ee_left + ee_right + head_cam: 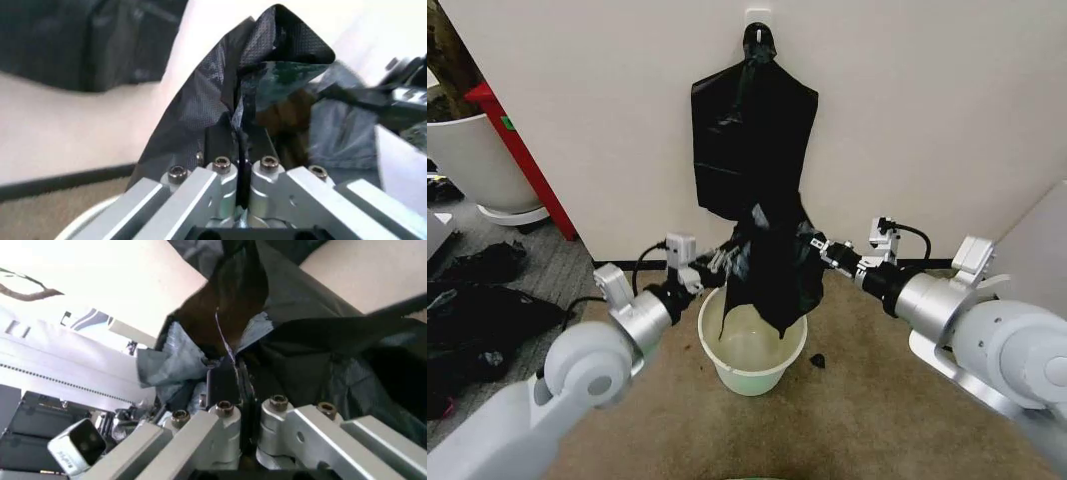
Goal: Place the garbage bag over the trash bin.
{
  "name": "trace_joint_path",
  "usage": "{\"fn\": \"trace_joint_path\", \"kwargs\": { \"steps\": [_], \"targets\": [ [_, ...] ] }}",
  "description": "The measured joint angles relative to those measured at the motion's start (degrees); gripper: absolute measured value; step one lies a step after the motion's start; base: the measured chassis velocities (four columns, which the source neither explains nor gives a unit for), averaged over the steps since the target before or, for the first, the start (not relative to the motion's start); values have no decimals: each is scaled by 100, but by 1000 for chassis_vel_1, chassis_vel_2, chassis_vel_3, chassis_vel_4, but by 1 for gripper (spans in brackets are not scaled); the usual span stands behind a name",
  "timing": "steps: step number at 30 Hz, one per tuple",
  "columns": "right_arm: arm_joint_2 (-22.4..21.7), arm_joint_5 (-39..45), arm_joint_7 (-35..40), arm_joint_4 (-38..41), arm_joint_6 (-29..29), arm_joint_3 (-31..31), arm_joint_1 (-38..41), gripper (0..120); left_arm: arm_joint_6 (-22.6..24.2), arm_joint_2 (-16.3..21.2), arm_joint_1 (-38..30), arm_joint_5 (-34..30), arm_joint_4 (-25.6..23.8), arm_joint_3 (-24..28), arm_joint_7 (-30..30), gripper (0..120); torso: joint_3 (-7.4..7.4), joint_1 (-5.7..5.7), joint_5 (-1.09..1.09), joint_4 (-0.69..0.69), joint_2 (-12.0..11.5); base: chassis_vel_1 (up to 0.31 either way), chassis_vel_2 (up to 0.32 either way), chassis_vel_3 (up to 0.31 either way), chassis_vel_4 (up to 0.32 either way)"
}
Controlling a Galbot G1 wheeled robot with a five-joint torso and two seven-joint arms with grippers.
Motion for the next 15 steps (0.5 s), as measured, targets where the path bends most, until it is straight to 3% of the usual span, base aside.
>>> {"fn": "trace_joint_path", "kwargs": {
  "steps": [10,15],
  "targets": [
    [238,-246,-165,-411,-128,-45,-429,0,-122,-312,449,440,520,69,29,0,0,0,1,-1,0,0,0,0,0],
    [240,-248,-41,-334,-144,101,-787,0,-182,-491,911,561,432,-7,-351,0,0,0,0,0,0,0,0,0,0]
  ]
}}
